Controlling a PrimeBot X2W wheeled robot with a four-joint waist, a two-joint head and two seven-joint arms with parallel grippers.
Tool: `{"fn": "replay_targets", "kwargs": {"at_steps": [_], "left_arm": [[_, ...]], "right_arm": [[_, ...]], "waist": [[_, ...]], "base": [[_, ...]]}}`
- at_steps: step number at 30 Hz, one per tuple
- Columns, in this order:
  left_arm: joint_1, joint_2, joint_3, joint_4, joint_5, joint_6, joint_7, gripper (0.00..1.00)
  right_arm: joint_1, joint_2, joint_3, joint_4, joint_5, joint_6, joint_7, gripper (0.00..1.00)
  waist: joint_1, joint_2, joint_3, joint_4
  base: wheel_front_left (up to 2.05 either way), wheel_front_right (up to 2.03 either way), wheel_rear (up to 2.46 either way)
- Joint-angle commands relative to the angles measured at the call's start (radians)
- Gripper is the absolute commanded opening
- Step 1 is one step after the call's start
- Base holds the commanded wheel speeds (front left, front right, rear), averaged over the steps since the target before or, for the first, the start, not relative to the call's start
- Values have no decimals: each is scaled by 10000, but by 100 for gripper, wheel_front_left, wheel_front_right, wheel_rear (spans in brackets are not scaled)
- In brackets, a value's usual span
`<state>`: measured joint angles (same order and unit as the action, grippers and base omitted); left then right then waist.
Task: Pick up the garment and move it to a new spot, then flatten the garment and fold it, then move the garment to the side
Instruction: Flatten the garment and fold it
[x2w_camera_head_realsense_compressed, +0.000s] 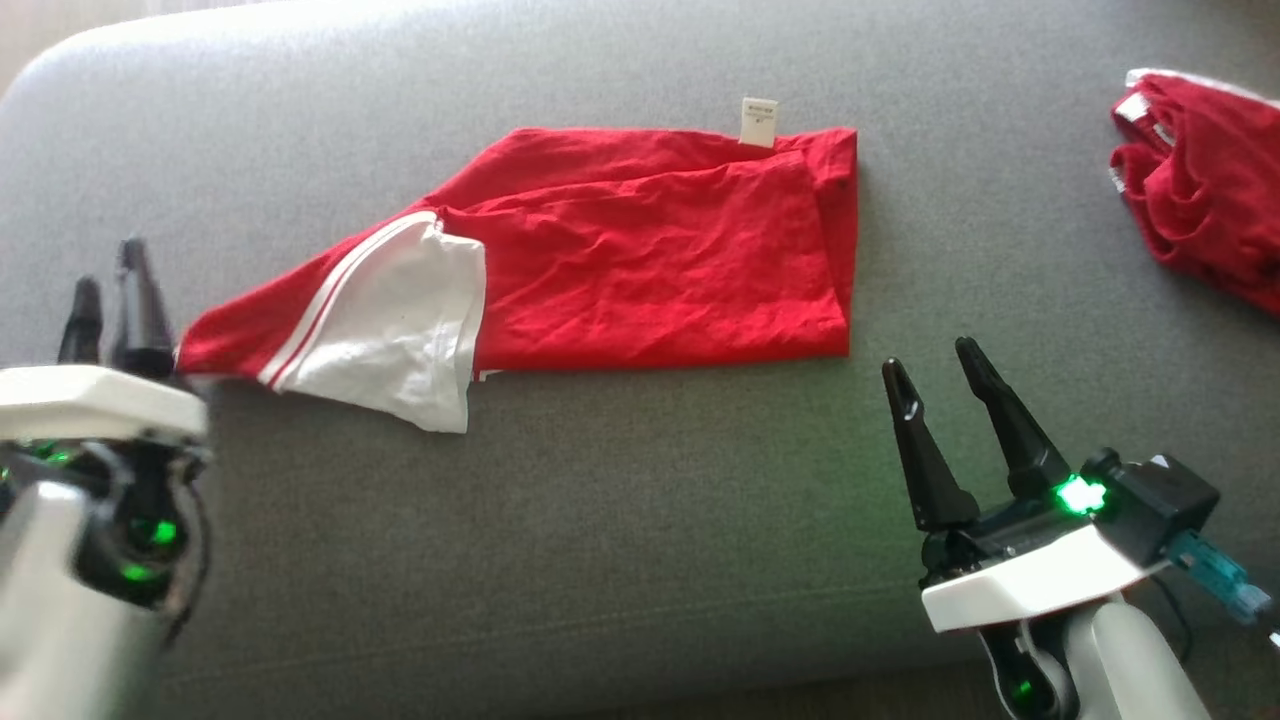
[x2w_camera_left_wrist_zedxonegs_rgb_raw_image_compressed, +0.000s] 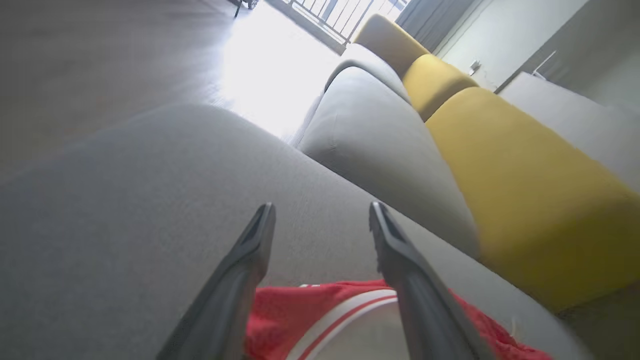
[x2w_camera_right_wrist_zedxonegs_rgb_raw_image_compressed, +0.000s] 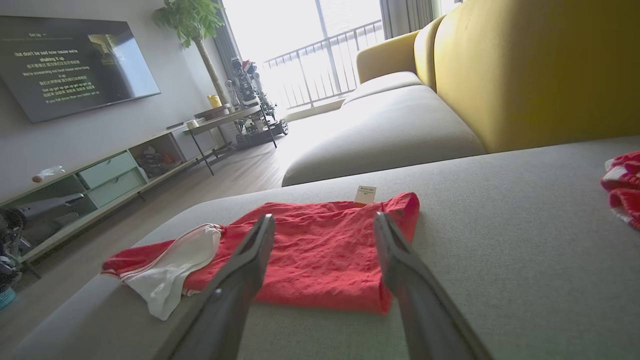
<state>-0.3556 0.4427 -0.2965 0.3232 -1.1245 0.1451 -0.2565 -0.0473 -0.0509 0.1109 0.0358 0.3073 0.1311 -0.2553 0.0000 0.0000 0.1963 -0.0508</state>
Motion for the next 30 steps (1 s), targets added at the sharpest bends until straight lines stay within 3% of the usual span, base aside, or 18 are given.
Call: {"fn": "replay_targets", "kwargs": {"at_steps": [1,6,9,11,17,25,30], "left_arm": [[-15,114,538,-557,689,109,-50,100],[1129,-701,711,-2569,4390,291,-51,100],[1828,-1077,193,-3187,5960,142,-52,100],[2196,-1450,-15,-3207,6435,130,-52,100],[2863,-2489,-247,-2629,6541,-277,-52,100],[2417,-3239,-205,-258,5818,-457,241,100],[1845,-3496,-191,546,5456,-695,229,100]], "right_arm": [[-172,7,261,-374,-48,-4,-65,100],[-334,7,288,-390,47,-4,-65,100],[-417,7,250,-406,122,-4,-65,100],[-461,7,251,-403,152,-4,-65,100],[-549,7,242,-372,238,-4,-65,100],[-644,7,224,-364,314,-4,-65,100],[-697,7,235,-366,286,-4,-65,100]], "waist": [[0,0,106,34],[0,0,395,-60],[0,0,571,-137],[0,0,653,-178],[0,0,744,-281],[0,0,793,-284],[0,0,843,-297]], "base": [[0,0,0],[0,0,0],[0,0,0],[0,0,0],[0,0,0],[0,0,0],[0,0,0]]}}
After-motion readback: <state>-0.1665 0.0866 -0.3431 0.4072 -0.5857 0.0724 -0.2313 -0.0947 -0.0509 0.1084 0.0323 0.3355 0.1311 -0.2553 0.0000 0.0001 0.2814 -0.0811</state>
